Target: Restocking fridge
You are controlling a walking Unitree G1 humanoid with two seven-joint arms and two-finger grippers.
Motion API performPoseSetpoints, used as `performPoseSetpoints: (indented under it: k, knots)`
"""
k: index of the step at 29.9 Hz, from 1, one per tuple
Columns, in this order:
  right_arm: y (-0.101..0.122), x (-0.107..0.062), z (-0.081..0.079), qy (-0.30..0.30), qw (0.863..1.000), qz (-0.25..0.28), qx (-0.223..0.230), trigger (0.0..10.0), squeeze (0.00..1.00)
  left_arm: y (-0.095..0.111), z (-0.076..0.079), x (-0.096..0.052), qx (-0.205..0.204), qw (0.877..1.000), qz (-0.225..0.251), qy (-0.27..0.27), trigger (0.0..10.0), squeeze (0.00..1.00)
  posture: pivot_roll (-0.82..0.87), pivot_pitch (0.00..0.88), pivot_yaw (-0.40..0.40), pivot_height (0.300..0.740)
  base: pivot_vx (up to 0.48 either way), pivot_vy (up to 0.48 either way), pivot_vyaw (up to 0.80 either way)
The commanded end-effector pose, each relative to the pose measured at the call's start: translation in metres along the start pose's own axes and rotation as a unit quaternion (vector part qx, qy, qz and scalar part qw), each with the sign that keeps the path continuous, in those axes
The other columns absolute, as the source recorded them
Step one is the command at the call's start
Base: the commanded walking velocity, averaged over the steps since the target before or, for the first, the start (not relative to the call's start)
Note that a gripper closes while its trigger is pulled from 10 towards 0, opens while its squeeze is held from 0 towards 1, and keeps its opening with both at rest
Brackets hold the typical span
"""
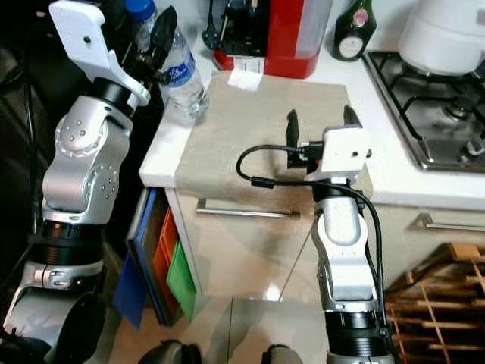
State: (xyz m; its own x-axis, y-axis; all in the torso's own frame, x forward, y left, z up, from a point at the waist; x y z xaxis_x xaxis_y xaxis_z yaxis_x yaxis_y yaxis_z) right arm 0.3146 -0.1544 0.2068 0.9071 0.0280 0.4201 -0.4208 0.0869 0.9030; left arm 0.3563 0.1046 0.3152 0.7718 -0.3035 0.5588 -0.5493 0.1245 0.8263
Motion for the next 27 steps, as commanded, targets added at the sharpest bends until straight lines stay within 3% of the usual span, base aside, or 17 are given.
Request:
performPoseSetpoints:
  k: [1, 27]
  knots:
    - [0.0018, 0.0009, -0.0018, 0.006, 1.0, 0.003, -0.002, 10.0, 0.0, 0.0117, 0.0021, 0.0038, 0.005, 1.0, 0.023, -0.004, 10.0, 0.0, -0.12, 0.0, 0.039, 0.74, -0.289, 0.0, 0.0]
    - [-0.0026, -0.0018, -0.0035, 0.01, 1.0, -0.004, 0.0, 10.0, 0.0, 0.0112, 0.0053, 0.0026, -0.002, 1.0, 0.019, -0.011, 10.0, 0.0, -0.12, 0.0, 0.041, 0.74, -0.286, 0.0, 0.0]
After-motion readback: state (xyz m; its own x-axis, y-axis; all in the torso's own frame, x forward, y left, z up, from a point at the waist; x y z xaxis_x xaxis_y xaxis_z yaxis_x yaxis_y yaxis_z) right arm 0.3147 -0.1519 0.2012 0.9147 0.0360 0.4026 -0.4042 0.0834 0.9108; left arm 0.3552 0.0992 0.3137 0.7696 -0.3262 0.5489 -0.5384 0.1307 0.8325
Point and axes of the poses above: a point about 5 cm out from each wrist's last joint towards the gripper, its own x axis pointing out of the wrist towards the gripper, its own y axis along the axis of the wrist's last joint, z = x × y, the point moved 2 cm from there along x, pointing out of the wrist towards the gripper
